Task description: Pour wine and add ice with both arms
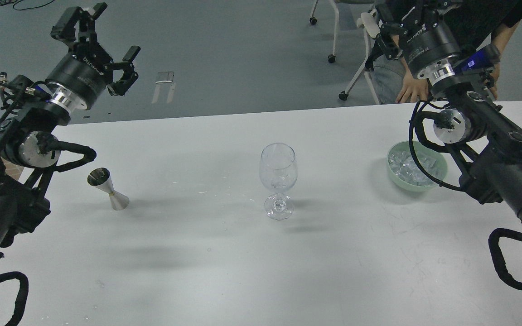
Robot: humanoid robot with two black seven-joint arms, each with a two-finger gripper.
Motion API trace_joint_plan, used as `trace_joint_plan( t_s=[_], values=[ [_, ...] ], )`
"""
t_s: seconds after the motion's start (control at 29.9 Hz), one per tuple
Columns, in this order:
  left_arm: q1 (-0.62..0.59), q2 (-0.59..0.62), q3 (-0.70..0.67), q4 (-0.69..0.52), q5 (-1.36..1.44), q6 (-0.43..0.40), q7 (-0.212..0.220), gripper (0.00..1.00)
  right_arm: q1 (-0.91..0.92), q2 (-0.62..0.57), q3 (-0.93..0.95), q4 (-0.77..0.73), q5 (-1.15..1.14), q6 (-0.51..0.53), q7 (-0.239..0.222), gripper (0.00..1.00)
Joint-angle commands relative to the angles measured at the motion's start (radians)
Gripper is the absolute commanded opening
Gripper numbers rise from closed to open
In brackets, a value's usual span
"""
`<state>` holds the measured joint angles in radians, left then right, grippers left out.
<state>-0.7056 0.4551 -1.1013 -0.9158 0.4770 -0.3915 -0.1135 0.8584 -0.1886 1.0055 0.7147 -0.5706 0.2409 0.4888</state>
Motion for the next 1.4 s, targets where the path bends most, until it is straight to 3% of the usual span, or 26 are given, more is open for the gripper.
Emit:
trace_joint_plan(
  t_s=[0.0, 0.74, 1.14, 1.37],
  values=[
    [0.000, -0.003, 0.015, 0.001, 0.000, -0.004, 0.000, 0.98, 0.011, -0.006, -0.002, 0.000, 0.000, 0.000, 0.000, 1.00],
    [0.011, 0.010, -0.006, 0.005, -0.121, -0.017, -0.005, 0.98, 0.024, -0.014, -0.005, -0.008, 0.000, -0.006, 0.000, 1.00],
    [0.009, -0.073, -0.009, 0.071, -0.135, 0.017, -0.012, 0.98, 0.019, 0.001, 0.019, -0.015, 0.003, -0.057, 0.000, 1.00],
    [0.012, -0.069, -0.029, 0.063, -0.195, -0.065, -0.008, 0.98, 0.018, 0.001, 0.015, -0.015, 0.003, -0.029, 0.000, 1.00]
  ],
)
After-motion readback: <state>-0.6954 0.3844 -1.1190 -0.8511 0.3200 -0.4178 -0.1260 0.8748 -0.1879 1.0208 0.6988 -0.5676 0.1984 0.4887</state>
